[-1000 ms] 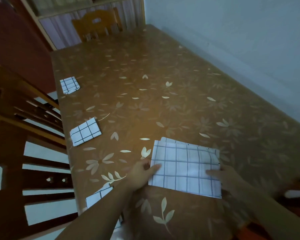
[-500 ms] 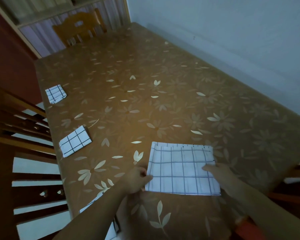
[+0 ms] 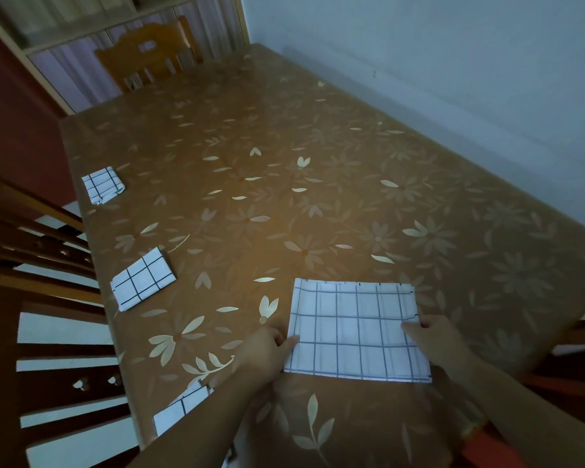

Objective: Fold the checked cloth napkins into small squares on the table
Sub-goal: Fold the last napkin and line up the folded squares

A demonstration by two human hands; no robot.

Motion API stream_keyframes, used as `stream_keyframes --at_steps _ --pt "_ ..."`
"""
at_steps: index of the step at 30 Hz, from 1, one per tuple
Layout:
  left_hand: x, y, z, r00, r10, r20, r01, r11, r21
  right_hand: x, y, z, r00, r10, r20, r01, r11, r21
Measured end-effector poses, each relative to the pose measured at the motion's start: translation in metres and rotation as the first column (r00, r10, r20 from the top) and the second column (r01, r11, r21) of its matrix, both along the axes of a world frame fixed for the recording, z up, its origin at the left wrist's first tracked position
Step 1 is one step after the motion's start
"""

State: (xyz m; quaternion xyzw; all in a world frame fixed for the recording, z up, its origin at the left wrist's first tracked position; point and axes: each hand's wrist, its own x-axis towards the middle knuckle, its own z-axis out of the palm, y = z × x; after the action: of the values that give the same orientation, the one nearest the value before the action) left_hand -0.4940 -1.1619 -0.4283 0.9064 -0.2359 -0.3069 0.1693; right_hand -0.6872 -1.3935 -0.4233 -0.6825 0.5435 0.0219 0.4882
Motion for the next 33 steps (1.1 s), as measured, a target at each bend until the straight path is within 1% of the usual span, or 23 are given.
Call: stream_keyframes --at_steps 3,5,6,7,8,9,10,11,13,17,20,25,26,27,28,29,30,31,32,33 --pt "-0.001 0.000 0.004 0.996 -0.021 0.091 0.020 1.000 0.015 0.002 -0.001 -0.001 1.000 0.029 -0.009 -0.029 0.999 -0.035" --pt "-0.002 -0.001 0.008 0.975 -0.065 0.211 0.068 0.998 -0.007 0.002 -0.002 -0.002 0.999 0.033 -0.026 -0.034 0.998 -0.047" --pt "-0.004 -0.004 0.011 0.946 -0.113 0.303 0.131 0.991 -0.040 0.002 -0.002 -0.003 0.999 0.034 -0.026 -0.036 0.998 -0.048" --pt "-0.006 -0.009 0.013 0.895 -0.176 0.409 0.231 0.969 -0.090 0.002 -0.001 -0.002 0.999 0.038 -0.025 -0.039 0.998 -0.051" --pt "-0.010 -0.014 0.014 0.830 -0.230 0.508 0.340 0.931 -0.133 0.003 0.000 -0.003 0.999 0.043 -0.027 -0.044 0.998 -0.055" --pt "-0.013 -0.020 0.014 0.773 -0.285 0.567 0.434 0.889 -0.145 0.003 0.001 -0.002 0.998 0.050 -0.034 -0.052 0.996 -0.066" --pt "-0.017 -0.026 0.012 0.740 -0.351 0.574 0.496 0.861 -0.113 0.003 0.003 -0.002 0.998 0.052 -0.043 -0.055 0.995 -0.083" --pt "-0.020 -0.031 0.009 0.726 -0.416 0.548 0.528 0.848 -0.056 0.003 0.004 -0.001 0.997 0.052 -0.048 -0.057 0.993 -0.100" --pt "-0.023 -0.035 0.001 0.739 -0.467 0.485 0.523 0.852 0.024 0.004 0.006 0.000 0.997 0.056 -0.054 -0.062 0.989 -0.131" --pt "-0.020 -0.039 -0.017 0.780 -0.456 0.428 0.451 0.885 0.120 0.004 0.007 -0.003 0.998 0.062 -0.027 -0.066 0.981 -0.180" --pt "-0.015 -0.041 -0.024 0.781 -0.454 0.429 0.422 0.890 0.172 0.002 0.007 -0.007 0.995 0.099 -0.030 -0.103 0.967 -0.234" --pt "-0.013 -0.040 -0.032 0.779 -0.442 0.445 0.409 0.896 0.174 0.003 0.006 -0.002 0.986 0.140 -0.088 -0.158 0.951 -0.267" --pt "-0.014 -0.040 -0.033 0.780 -0.439 0.446 0.407 0.897 0.172 0.003 0.007 0.003 0.980 0.151 -0.128 -0.184 0.934 -0.305" --pt "-0.014 -0.041 -0.033 0.778 -0.438 0.451 0.406 0.898 0.170 0.002 0.010 0.009 0.972 0.154 -0.177 -0.213 0.894 -0.394" --pt "-0.014 -0.041 -0.032 0.774 -0.435 0.461 0.406 0.898 0.167 0.002 0.016 0.014 0.968 0.138 -0.208 -0.229 0.819 -0.526" --pt "-0.015 -0.041 -0.032 0.770 -0.433 0.470 0.406 0.899 0.163 0.004 0.025 0.018 0.969 0.141 -0.204 -0.242 0.722 -0.648" --pt "-0.015 -0.041 -0.031 0.768 -0.430 0.475 0.406 0.900 0.158 0.009 0.039 0.023 0.968 0.175 -0.179 -0.250 0.642 -0.725" --pt "-0.016 -0.041 -0.031 0.768 -0.425 0.479 0.405 0.902 0.151 0.016 0.056 0.024 0.958 0.241 -0.157 -0.273 0.588 -0.761" --pt "-0.016 -0.040 -0.031 0.767 -0.421 0.484 0.406 0.903 0.141 0.026 0.075 0.023 0.919 0.350 -0.180 -0.357 0.546 -0.758" --pt "-0.016 -0.039 -0.031 0.764 -0.427 0.484 0.414 0.899 0.140 0.036 0.094 0.018 0.858 0.465 -0.217 -0.457 0.500 -0.735"
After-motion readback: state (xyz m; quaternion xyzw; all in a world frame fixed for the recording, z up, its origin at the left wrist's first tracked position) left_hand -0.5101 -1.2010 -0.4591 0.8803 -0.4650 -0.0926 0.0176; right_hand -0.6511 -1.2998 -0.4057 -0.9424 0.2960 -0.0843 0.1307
